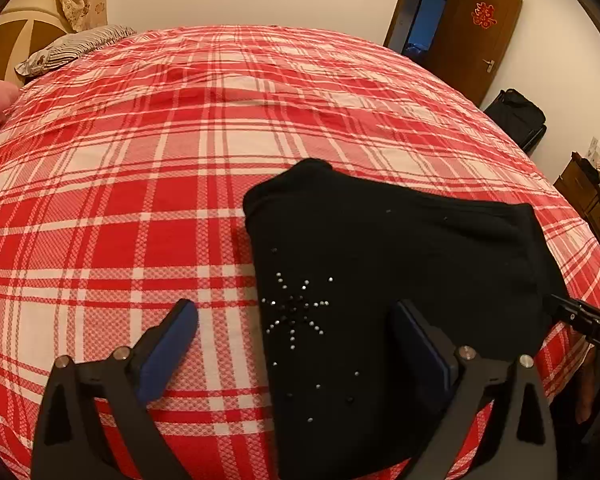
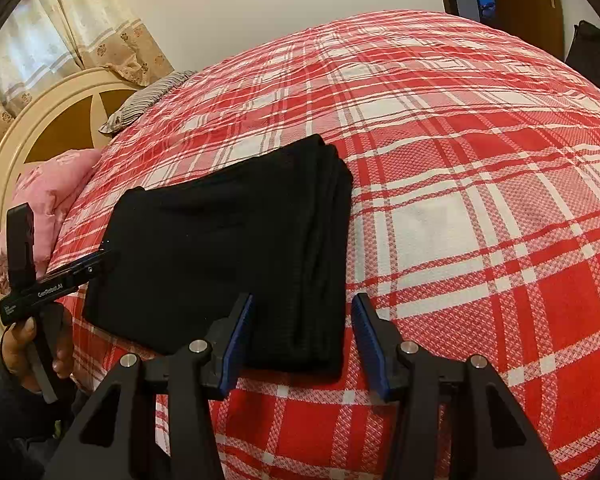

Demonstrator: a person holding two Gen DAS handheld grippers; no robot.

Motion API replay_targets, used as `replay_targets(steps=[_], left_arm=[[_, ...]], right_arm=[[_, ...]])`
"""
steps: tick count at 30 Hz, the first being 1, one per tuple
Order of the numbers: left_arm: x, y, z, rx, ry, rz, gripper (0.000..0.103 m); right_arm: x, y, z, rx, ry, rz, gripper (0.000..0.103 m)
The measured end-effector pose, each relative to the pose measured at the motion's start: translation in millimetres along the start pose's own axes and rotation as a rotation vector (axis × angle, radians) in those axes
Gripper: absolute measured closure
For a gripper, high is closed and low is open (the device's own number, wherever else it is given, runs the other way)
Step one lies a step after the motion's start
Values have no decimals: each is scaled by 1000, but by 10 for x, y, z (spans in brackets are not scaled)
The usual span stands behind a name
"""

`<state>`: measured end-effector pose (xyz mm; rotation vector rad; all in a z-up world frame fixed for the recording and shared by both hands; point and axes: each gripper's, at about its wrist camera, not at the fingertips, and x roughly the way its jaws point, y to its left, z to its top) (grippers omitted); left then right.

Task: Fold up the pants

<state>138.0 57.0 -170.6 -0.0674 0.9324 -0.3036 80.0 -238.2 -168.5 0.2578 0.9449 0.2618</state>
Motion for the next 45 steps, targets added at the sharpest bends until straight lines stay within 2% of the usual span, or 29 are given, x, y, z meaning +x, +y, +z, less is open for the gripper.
replay_targets(steps=[13, 17, 22, 24, 26, 27, 29, 32, 35, 37, 41, 45], left_arm=[[-70, -5, -32, 18, -3, 1, 2], [-108, 16, 31, 21, -36, 22, 2], [-37, 51, 102, 8, -25, 27, 2], [-30, 45, 116, 8, -26, 22, 2], [-28, 28, 126, 18, -37, 20, 2], [-25, 22, 131, 21, -46, 12, 2], [25, 34, 146, 18, -36, -17, 2], [80, 93, 154, -15, -15, -43, 2], [84, 71, 146, -1, -30, -59, 2], [118, 37, 141, 20, -28, -83, 2], [152, -42, 174, 56, -17, -63, 2], [207, -73, 212, 67, -8, -47, 0]], right_arm=[[-111, 8, 12, -9, 29, -4, 52], [-233, 15, 133, 2, -20, -17, 52], [-192, -16, 362, 42, -62, 33, 53], [-88, 29, 436, 37, -43, 39, 59], [36, 49, 462, 20, -10, -39, 61], [125, 7, 457, 29, 18, -45, 61], [190, -145, 443, 94, 41, 10, 62], [161, -235, 409, 108, 49, 42, 63], [150, -248, 399, 110, 46, 66, 63], [155, -281, 435, 150, 55, 124, 63], [249, -249, 522, 127, 61, 116, 63], [378, -310, 578, 167, 77, 143, 63]])
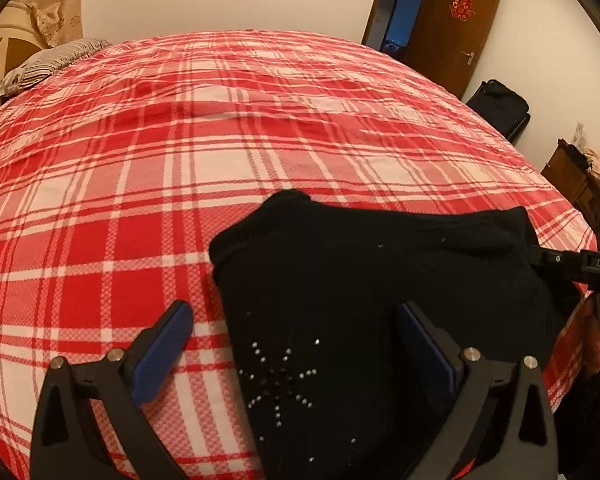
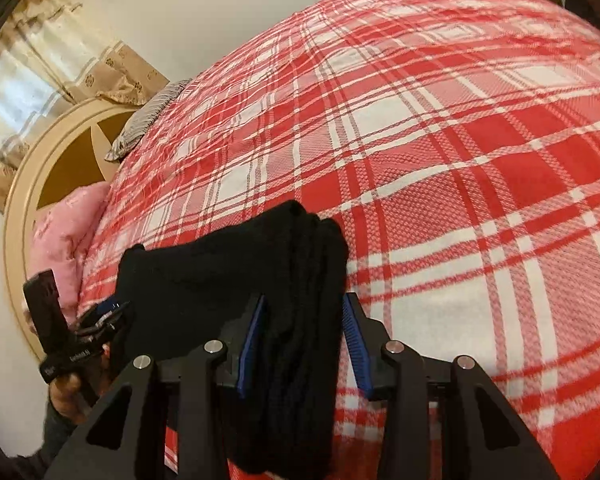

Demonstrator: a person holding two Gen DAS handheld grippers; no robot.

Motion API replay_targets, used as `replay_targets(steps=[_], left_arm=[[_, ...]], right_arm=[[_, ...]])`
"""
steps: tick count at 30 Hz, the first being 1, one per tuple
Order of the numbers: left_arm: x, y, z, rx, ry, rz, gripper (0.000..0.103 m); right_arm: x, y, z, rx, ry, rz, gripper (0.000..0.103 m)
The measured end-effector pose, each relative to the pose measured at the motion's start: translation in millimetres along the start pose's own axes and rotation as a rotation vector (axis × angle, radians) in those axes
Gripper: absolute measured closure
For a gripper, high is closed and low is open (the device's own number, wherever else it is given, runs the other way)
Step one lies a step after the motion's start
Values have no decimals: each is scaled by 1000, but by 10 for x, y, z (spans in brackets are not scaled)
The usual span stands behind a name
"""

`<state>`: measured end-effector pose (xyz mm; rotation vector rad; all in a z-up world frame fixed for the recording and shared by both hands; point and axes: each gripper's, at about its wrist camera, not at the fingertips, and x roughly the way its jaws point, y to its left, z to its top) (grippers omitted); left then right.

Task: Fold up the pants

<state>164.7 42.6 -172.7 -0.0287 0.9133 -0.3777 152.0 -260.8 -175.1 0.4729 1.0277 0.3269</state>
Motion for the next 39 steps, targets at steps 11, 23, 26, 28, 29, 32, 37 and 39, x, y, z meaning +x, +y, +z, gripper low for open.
replay_targets(steps=[11, 23, 26, 28, 29, 32, 37, 39], left_arm=[[-47, -31, -20, 38, -2, -56, 20], [-86, -72, -8, 58, -8, -80, 50], [-123, -90, 2, 63, -20, -86, 68], [-148, -89, 6, 66, -26, -81, 76], [-162, -83, 9, 65, -30, -77, 82], [-219, -35, 19, 49, -42, -91, 87], [-319, -5, 10, 33, -66, -101, 89], [-393, 19, 16, 25, -83, -106, 89]], right_arm=[[-9, -9, 4, 6, 4, 51, 67], [-64, 147, -48, -74, -44, 34, 75], [-119, 182, -48, -77, -61, 54, 76], [-160, 236, -41, -93, -68, 52, 77], [-186, 273, -39, -103, -72, 53, 77], [-281, 416, -10, -146, -83, 59, 77], [-337, 621, 95, -195, -77, 66, 77], [-334, 686, 142, -213, -73, 66, 77]])
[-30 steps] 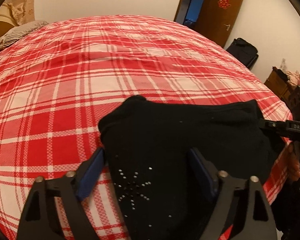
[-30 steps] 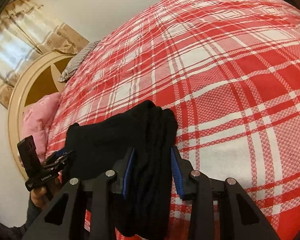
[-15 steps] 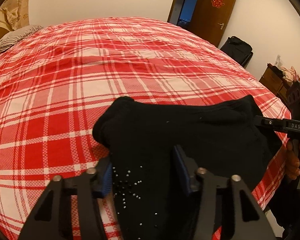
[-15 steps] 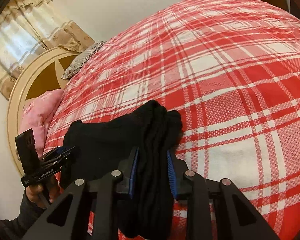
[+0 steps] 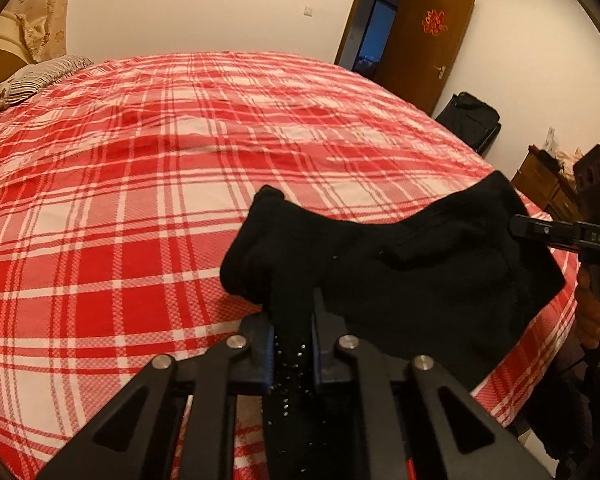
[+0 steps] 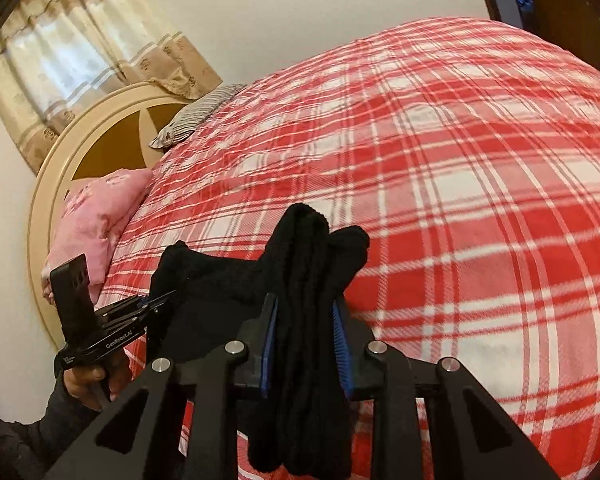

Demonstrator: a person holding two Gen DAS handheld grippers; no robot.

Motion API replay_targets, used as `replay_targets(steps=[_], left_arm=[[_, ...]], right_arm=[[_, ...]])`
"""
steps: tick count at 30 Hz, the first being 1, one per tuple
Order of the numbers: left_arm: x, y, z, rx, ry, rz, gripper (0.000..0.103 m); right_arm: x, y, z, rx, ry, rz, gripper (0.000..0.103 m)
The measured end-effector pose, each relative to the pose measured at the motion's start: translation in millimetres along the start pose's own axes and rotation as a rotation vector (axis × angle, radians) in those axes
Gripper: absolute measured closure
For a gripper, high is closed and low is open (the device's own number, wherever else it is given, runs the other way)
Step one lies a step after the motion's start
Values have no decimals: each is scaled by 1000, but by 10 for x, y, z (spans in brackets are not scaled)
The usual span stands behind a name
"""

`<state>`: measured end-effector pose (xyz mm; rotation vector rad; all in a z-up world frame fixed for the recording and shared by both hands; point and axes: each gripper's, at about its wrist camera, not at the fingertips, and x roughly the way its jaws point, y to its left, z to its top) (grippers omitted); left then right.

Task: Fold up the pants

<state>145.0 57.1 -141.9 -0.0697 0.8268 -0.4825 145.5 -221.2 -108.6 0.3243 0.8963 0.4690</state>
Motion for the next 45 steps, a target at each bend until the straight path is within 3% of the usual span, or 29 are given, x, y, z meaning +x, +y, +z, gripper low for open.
replay_targets(steps=[7, 13, 25, 45], left_arm=[[-284, 197, 101, -28, -66, 31, 91], [-525, 528, 115, -63, -96, 135, 91], [-853, 1242, 80, -178, -138, 288, 91], [-813, 1722, -48, -248, -111, 331, 91]], right_arm=[[209, 232, 332, -64, 27, 29, 77], [734, 537, 661, -125, 77, 91, 77], [1517, 1286, 923, -238, 124, 204, 77], [2100, 1601, 1069, -230, 167, 252, 77]])
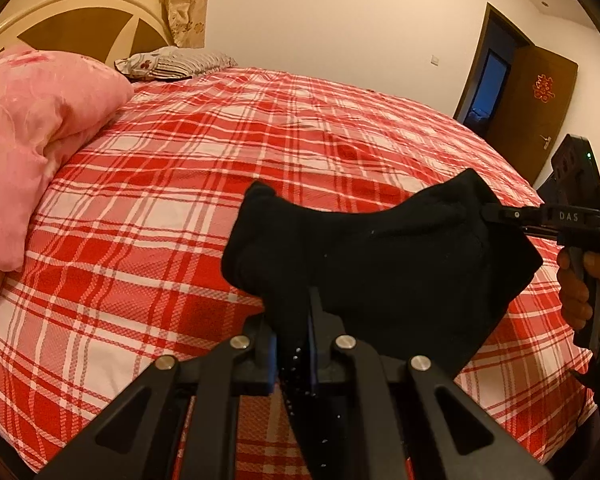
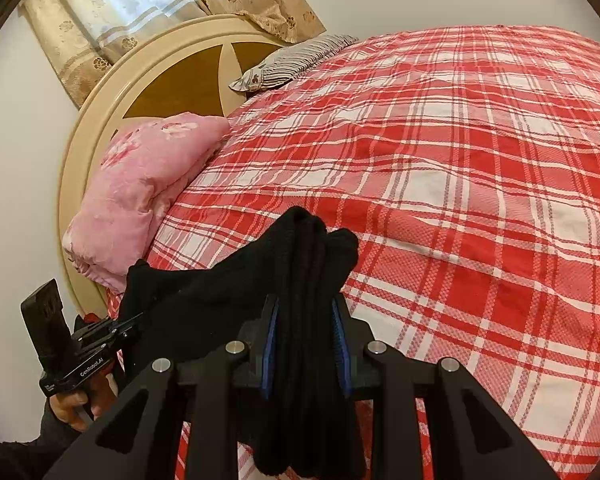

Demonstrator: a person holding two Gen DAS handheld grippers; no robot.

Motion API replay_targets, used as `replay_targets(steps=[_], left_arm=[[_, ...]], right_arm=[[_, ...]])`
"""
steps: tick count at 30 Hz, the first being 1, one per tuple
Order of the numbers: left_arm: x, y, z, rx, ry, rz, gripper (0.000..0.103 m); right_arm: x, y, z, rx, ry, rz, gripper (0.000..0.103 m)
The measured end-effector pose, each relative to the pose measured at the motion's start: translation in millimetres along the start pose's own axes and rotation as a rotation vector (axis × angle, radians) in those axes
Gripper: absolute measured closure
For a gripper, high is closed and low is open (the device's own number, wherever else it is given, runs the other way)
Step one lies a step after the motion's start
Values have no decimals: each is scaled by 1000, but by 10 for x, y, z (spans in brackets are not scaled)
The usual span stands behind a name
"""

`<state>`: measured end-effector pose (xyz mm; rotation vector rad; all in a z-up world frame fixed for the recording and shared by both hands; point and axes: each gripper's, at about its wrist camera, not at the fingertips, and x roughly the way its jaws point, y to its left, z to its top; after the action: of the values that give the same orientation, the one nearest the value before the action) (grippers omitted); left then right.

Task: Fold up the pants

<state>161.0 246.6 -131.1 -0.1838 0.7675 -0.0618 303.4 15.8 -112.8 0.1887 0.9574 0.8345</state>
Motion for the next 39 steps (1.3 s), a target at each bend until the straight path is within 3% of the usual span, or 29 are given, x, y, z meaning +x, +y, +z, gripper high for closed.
replay_targets(steps=[5, 14, 18, 23, 26, 28, 30, 39], left_arm=[[115, -2, -59, 15, 20, 25, 87], [250, 36, -229, 40, 38, 156, 46], [265, 156, -256, -1, 35, 178, 27], [212, 177, -298, -15, 39, 216, 19], [146, 186, -312, -22, 43, 252, 15], [87, 201, -329, -40, 47, 274, 15], [-17, 182, -357, -52, 42, 293, 15], [-612, -215, -410, -38, -73, 280, 15]], right_arm=[[78, -88, -37, 7, 25, -17, 77], [245, -357, -114, 91, 74, -38, 74], [315, -403, -173, 86, 87, -94, 71], [308, -465, -208, 94, 74, -110, 64], [133, -508, -204, 119, 20, -149, 58], [-79, -568, -225, 147, -37, -236, 58], [-262, -608, -265, 162, -69, -256, 58], [-1008, -292, -758, 105, -146, -271, 57]])
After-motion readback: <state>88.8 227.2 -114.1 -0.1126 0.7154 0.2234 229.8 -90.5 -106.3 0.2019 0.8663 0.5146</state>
